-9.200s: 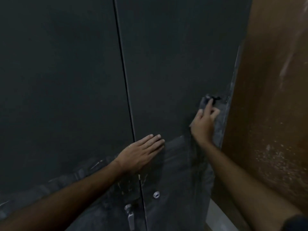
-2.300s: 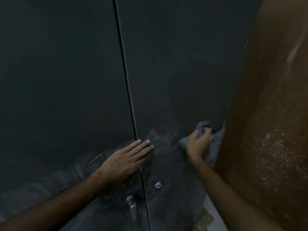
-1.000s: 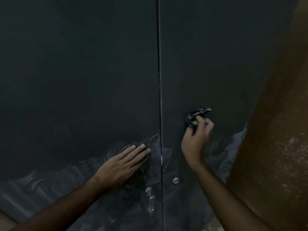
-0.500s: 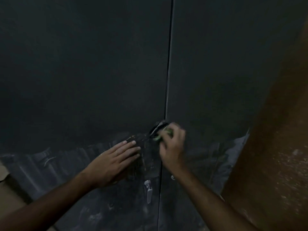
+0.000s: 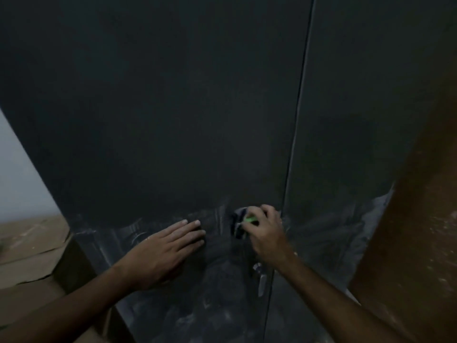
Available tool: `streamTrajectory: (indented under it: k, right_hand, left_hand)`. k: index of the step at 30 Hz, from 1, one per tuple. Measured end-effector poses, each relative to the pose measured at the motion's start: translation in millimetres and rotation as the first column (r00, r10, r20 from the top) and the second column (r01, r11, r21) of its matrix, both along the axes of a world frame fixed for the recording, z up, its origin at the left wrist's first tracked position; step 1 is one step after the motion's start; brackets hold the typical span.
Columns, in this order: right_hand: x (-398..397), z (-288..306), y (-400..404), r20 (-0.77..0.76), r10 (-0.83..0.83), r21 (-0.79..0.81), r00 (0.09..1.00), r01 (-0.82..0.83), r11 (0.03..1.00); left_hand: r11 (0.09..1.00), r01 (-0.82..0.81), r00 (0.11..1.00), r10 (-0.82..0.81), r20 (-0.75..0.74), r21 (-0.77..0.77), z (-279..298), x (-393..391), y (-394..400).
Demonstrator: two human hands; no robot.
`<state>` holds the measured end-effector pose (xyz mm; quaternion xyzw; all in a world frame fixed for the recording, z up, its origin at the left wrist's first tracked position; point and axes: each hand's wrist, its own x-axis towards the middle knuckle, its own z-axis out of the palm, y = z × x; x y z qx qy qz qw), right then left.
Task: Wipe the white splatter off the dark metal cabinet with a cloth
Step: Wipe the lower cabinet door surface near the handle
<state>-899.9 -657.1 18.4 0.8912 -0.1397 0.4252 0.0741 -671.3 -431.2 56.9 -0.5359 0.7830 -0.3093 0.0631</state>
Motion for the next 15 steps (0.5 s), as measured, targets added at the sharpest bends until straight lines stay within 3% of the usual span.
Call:
streamTrajectory:
  k: [2, 4, 6, 8, 10, 12, 14, 15]
  right_hand:
    - [-7.7, 11.0, -13.1, 0.138, -0.12, 0.091, 0.983, 0.108, 0.99]
    - [4.3, 34.9, -7.5, 0.368, -0.329, 0.375, 0.87, 0.185, 0.908]
    - [30.0, 51.3, 19.8, 0.473, -0.404, 0.482, 0.783, 0.154, 0.863]
    - [48.8, 36.8, 49.5, 0.394, -0.295, 0.376, 0.871, 0.14, 0.916]
    - [45.3, 1.3, 60.9, 0.158, -0.168, 0.172, 0.973, 0.14, 0.975]
    - [25.5, -4.4, 41.6, 0.073, -0.179, 0.114, 0.981, 0.17, 0.979]
    - [15.8, 18.5, 22.6, 0.239, -0.343, 0.316, 0.908, 0.262, 0.912]
    - [18.2, 36.2, 19.1, 0.34, -0.444, 0.461, 0.829, 0.265, 0.847]
  left_hand:
    - [1.0, 0.011, 1.0, -0.011, -0.007, 0.005, 3.0, 8.3, 13.7]
    - [1.0, 0.02, 1.0, -0.02, 0.023, 0.018, 5.1, 17.6, 26.1]
    - [0.999, 0.025, 0.998, -0.028, 0.062, 0.046, 6.3, 27.5, 33.1]
    - [0.997, 0.042, 0.994, -0.049, 0.101, 0.07, 8.0, 37.1, 35.5]
    - [0.994, 0.069, 0.989, -0.079, 0.128, 0.079, 11.7, 46.7, 37.5]
    - [0.993, 0.092, 0.986, -0.102, 0.134, 0.08, 15.0, 54.3, 40.5]
    - [0.99, 0.122, 0.982, -0.13, 0.14, 0.065, 15.4, 59.5, 43.0]
    - [0.989, 0.139, 0.978, -0.146, 0.146, 0.058, 15.0, 61.9, 43.1]
